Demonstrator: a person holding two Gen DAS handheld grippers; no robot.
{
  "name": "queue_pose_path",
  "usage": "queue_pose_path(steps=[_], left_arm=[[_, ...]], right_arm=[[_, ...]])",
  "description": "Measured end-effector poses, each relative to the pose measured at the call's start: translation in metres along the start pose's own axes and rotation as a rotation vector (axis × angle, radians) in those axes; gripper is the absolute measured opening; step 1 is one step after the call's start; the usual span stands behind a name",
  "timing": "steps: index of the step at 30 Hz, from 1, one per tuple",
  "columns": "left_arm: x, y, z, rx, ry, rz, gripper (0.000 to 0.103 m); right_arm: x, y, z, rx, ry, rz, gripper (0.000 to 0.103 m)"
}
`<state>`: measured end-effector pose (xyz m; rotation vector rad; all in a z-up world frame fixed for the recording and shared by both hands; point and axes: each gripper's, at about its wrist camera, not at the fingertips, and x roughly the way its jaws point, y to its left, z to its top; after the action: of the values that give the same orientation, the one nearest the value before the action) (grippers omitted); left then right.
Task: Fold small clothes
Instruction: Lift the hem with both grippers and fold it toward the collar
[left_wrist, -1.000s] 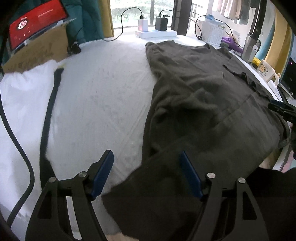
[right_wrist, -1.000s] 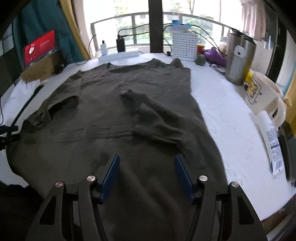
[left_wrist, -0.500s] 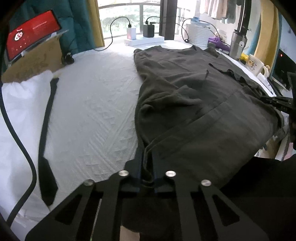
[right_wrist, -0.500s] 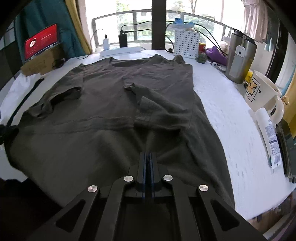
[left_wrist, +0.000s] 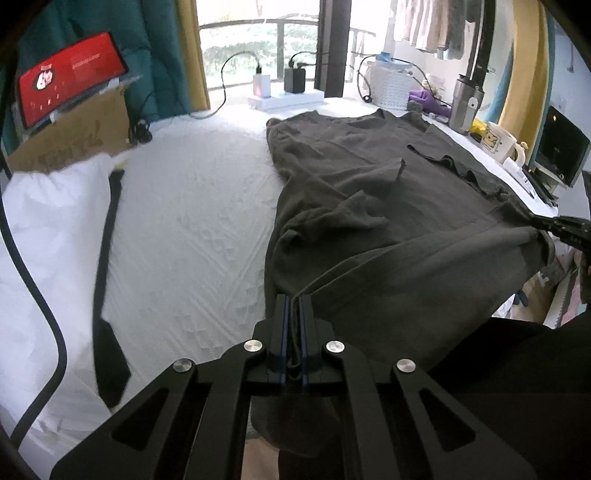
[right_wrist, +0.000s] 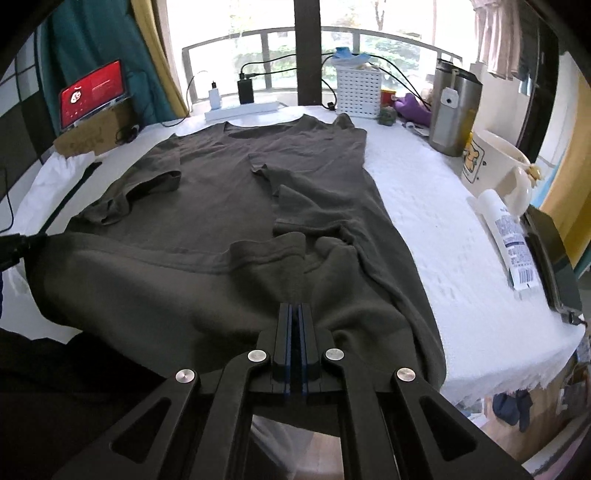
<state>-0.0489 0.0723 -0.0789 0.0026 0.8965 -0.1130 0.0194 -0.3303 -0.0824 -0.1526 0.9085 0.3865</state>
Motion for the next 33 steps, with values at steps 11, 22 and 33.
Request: queue_pose_path(steps=[11, 22, 33], left_arm=[[0.008, 0.007, -0.013, -0.021, 0.054, -0.014, 0.052], [-0.005, -0.002, -0.012, 0.043, 0.007, 0.017, 0.004], [-0.042, -0.018, 0.02, 0.056, -0.155, 0.005, 0.003]], right_arm=[[0.021, -0.001, 0.011, 0.016, -0.01, -0.05, 0.02], [0.043, 0.004, 0.019, -0.002, 0.0, -0.02, 0.05], [0.005, 0.005, 0.024, -0.01, -0.093, -0.014, 0.008]])
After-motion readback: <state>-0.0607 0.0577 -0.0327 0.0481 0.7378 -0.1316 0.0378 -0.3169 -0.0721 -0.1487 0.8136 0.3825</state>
